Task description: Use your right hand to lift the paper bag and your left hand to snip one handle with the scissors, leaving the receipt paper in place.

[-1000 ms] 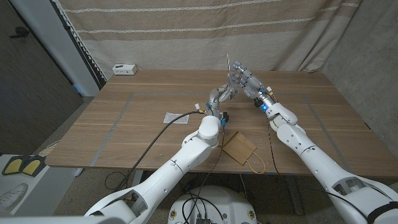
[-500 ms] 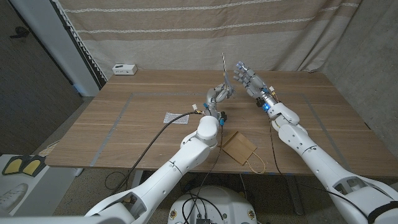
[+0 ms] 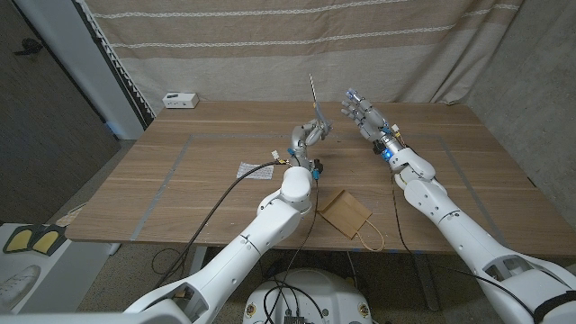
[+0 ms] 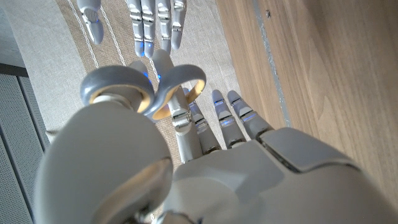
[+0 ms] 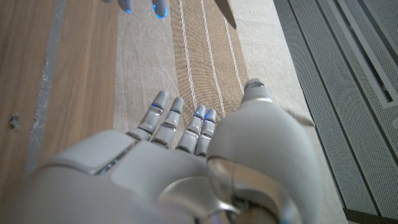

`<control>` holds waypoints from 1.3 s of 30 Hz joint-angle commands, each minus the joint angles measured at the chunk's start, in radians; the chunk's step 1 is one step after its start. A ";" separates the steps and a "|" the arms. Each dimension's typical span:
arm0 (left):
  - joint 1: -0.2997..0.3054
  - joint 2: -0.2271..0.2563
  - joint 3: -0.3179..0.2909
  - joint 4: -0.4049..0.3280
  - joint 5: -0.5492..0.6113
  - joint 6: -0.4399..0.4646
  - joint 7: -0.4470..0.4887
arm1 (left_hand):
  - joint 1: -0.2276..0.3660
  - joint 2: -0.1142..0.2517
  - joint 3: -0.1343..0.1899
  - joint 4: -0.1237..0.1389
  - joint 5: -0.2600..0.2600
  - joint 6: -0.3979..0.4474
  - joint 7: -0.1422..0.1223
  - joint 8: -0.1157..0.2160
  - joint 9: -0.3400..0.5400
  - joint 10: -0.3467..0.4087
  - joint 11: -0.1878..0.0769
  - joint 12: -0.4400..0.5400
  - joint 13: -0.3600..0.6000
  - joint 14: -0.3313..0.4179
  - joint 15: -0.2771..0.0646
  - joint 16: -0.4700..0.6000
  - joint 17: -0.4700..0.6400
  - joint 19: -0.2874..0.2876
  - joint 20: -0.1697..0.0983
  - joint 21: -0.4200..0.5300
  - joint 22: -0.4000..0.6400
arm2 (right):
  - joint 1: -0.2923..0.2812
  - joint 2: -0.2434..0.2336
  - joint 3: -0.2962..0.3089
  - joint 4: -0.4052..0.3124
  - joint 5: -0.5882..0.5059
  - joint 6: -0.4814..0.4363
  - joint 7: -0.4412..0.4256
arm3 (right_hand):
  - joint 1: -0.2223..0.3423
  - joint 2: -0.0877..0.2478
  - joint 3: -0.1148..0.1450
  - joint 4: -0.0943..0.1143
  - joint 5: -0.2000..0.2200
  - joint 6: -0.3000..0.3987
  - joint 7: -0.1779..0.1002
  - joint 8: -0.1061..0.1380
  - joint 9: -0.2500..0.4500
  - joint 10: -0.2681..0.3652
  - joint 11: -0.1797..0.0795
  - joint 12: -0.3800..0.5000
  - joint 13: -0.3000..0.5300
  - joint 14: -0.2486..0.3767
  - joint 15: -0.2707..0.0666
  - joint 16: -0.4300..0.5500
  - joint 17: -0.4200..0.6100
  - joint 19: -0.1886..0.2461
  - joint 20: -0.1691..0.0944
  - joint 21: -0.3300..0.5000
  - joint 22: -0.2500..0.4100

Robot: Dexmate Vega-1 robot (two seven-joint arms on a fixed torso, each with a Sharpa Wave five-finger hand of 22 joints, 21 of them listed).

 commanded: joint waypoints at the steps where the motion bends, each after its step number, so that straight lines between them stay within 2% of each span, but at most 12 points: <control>1: 0.023 0.008 -0.015 -0.013 0.042 -0.042 0.045 | 0.009 0.018 0.022 0.003 0.000 0.019 -0.037 0.010 -0.003 0.032 -0.002 0.024 0.018 0.033 -0.177 0.009 0.012 0.011 -0.155 0.011 0.003 | 0.004 -0.005 0.000 0.003 0.000 -0.009 -0.002 | -0.002 0.006 -0.006 -0.007 0.009 0.005 -0.008 0.003 0.001 -0.012 0.002 -0.005 0.003 -0.008 -0.130 0.000 -0.002 0.000 0.004 -0.008 0.006; 4: 0.030 0.008 -0.021 -0.014 0.042 -0.048 0.049 | 0.006 0.020 0.029 0.005 0.000 0.011 -0.036 0.014 0.003 0.044 -0.002 0.034 0.026 0.047 -0.177 0.012 0.016 0.016 -0.154 0.013 0.003 | 0.009 -0.005 -0.003 0.011 -0.005 -0.006 0.002 | -0.001 0.008 -0.006 -0.010 0.012 0.005 -0.007 0.003 0.000 -0.016 0.009 -0.004 0.002 -0.010 -0.127 0.000 -0.005 0.001 0.003 -0.010 0.006; 5: 0.031 0.008 -0.023 -0.014 0.039 -0.050 0.048 | -0.006 0.024 0.035 0.011 0.003 -0.018 -0.053 0.011 0.007 0.058 -0.002 0.049 0.039 0.059 -0.176 0.013 0.022 0.014 -0.150 0.013 0.004 | 0.010 -0.005 -0.002 0.011 0.000 -0.012 0.004 | 0.000 0.009 -0.006 -0.010 0.013 0.006 -0.007 0.003 0.000 -0.018 0.007 -0.004 0.002 -0.011 -0.127 0.000 -0.006 0.000 0.004 -0.011 0.006; 7: 0.034 0.006 -0.028 -0.009 0.034 -0.059 0.047 | -0.013 0.029 0.041 0.014 0.007 -0.039 -0.057 0.013 0.016 0.069 -0.002 0.062 0.050 0.067 -0.177 0.013 0.027 0.015 -0.151 0.014 0.004 | 0.013 -0.006 -0.003 0.015 -0.004 -0.011 0.002 | 0.001 0.011 -0.006 -0.013 0.015 0.006 -0.007 0.003 0.000 -0.031 0.013 -0.007 0.001 -0.012 -0.127 0.001 -0.009 0.000 0.004 -0.013 0.006; 10: 0.036 0.010 -0.038 -0.016 0.014 -0.049 0.032 | -0.021 0.046 0.058 0.018 0.013 -0.070 -0.072 0.022 0.037 0.089 -0.004 0.093 0.080 0.086 -0.178 0.013 0.039 0.013 -0.144 0.014 0.004 | 0.020 -0.006 -0.003 0.025 -0.007 -0.010 0.008 | 0.002 0.016 -0.010 -0.022 0.026 0.002 -0.007 0.001 -0.003 -0.131 0.024 -0.030 -0.003 -0.023 -0.121 0.002 -0.024 0.002 0.004 -0.026 0.006; 12: 0.035 0.014 -0.040 -0.023 0.011 -0.033 0.031 | -0.024 0.049 0.061 0.020 0.014 -0.071 -0.077 0.027 0.041 0.089 -0.004 0.098 0.087 0.091 -0.178 0.014 0.043 0.013 -0.147 0.014 0.004 | 0.021 -0.007 -0.004 0.026 -0.011 -0.009 0.006 | 0.002 0.016 -0.010 -0.023 0.027 -0.001 -0.005 -0.001 -0.003 -0.137 0.024 -0.030 -0.003 -0.027 -0.120 0.001 -0.026 0.001 0.003 -0.028 0.006; 15: 0.035 0.024 -0.045 -0.034 -0.003 -0.012 0.018 | -0.040 0.038 0.066 0.019 0.015 -0.071 -0.092 0.042 0.056 0.067 -0.004 0.109 0.112 0.086 -0.174 0.006 0.051 0.004 -0.127 0.011 0.004 | 0.024 -0.011 -0.003 0.032 -0.011 -0.012 0.008 | 0.003 0.018 -0.011 -0.026 0.029 -0.002 -0.007 -0.001 -0.004 -0.150 0.025 -0.031 -0.004 -0.032 -0.120 0.001 -0.029 0.000 0.004 -0.031 0.006; 21: 0.029 0.031 -0.047 -0.031 -0.024 0.003 -0.002 | -0.065 0.043 0.072 0.030 0.017 -0.114 -0.117 0.047 0.076 0.033 -0.002 0.115 0.137 0.092 -0.174 0.006 0.065 0.005 -0.120 0.011 0.004 | 0.030 -0.014 0.002 0.046 -0.007 -0.016 0.016 | 0.006 0.020 -0.011 -0.030 0.033 -0.001 -0.008 -0.001 -0.005 -0.165 0.028 -0.030 -0.005 -0.036 -0.119 0.001 -0.034 -0.002 0.003 -0.036 0.006; 26: 0.003 0.039 -0.029 0.009 0.020 -0.025 -0.001 | -0.114 0.080 0.082 0.061 0.025 -0.219 -0.153 0.058 0.125 0.034 -0.002 0.125 0.164 0.104 -0.176 0.010 0.086 0.000 -0.106 0.012 0.005 | 0.042 -0.014 0.004 0.063 -0.010 -0.015 0.021 | 0.006 0.022 -0.012 -0.033 0.036 -0.004 -0.008 -0.002 -0.006 -0.182 0.033 -0.030 -0.007 -0.041 -0.116 0.002 -0.039 -0.001 0.003 -0.040 0.006; 29: -0.014 0.040 -0.026 0.025 0.013 -0.024 -0.026 | -0.160 0.119 0.086 0.088 0.036 -0.300 -0.187 0.095 0.192 0.046 -0.003 0.136 0.191 0.119 -0.178 0.012 0.106 -0.002 -0.101 0.013 0.004 | 0.047 -0.018 0.004 0.065 -0.012 -0.019 0.023 | 0.006 0.023 -0.012 -0.034 0.038 -0.004 -0.007 -0.002 -0.006 -0.190 0.036 -0.029 -0.008 -0.043 -0.115 0.002 -0.042 -0.002 0.003 -0.042 0.006; 32: -0.025 0.038 -0.028 0.038 0.003 -0.025 -0.041 | -0.182 0.131 0.088 0.094 0.042 -0.356 -0.193 0.118 0.239 0.052 -0.002 0.143 0.207 0.127 -0.180 0.007 0.114 0.000 -0.103 0.014 0.003 | 0.051 -0.024 0.005 0.067 -0.016 -0.021 0.023 | 0.006 0.024 -0.013 -0.035 0.040 -0.005 -0.008 -0.002 -0.007 -0.197 0.037 -0.029 -0.008 -0.044 -0.114 0.003 -0.044 -0.002 0.004 -0.044 0.007; 39: -0.033 0.029 -0.033 0.057 -0.017 -0.047 -0.056 | -0.196 0.141 0.092 0.093 0.046 -0.370 -0.195 0.153 0.278 0.054 -0.002 0.147 0.221 0.143 -0.181 0.007 0.122 0.001 -0.103 0.014 0.002 | 0.048 -0.030 0.007 0.063 -0.019 -0.027 0.015 | 0.007 0.028 -0.014 -0.039 0.044 -0.011 -0.009 -0.004 -0.008 -0.212 0.037 -0.026 -0.011 -0.054 -0.111 0.002 -0.051 -0.005 0.005 -0.051 0.007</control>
